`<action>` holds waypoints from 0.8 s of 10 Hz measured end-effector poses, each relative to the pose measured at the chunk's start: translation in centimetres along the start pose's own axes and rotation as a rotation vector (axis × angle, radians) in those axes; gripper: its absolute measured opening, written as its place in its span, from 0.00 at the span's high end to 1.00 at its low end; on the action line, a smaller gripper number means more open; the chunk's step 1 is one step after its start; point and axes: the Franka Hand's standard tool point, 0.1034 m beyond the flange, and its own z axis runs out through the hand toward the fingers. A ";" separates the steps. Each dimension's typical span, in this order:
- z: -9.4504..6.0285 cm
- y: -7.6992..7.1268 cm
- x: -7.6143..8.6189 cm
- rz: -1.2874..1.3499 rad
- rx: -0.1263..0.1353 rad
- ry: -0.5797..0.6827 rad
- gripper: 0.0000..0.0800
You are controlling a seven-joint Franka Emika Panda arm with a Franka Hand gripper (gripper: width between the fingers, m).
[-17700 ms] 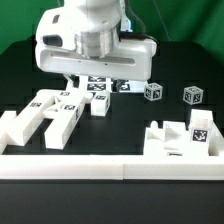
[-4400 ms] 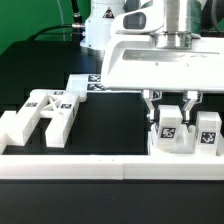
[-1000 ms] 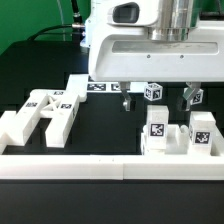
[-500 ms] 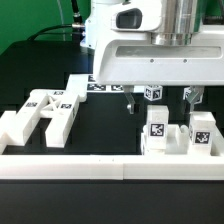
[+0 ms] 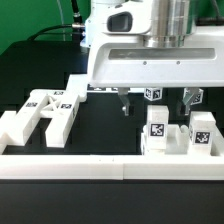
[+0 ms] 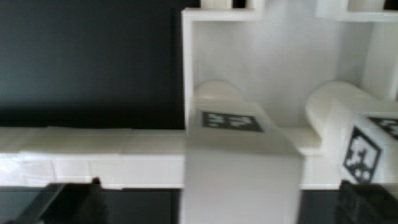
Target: Assemble chair
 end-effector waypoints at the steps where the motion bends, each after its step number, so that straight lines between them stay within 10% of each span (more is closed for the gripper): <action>1: 0.0 -0.2 0.0 -0.004 0.000 0.001 0.19; 5: 0.6 0.1 0.0 -0.005 -0.005 0.008 0.19; 7: 0.6 0.1 0.0 -0.006 -0.006 0.008 0.30; 8: 0.6 0.1 0.0 -0.006 -0.006 0.009 0.55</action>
Offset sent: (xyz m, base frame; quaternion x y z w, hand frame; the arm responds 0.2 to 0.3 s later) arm 0.0006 0.0001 -0.0048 -0.0006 0.0108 -0.0017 0.9999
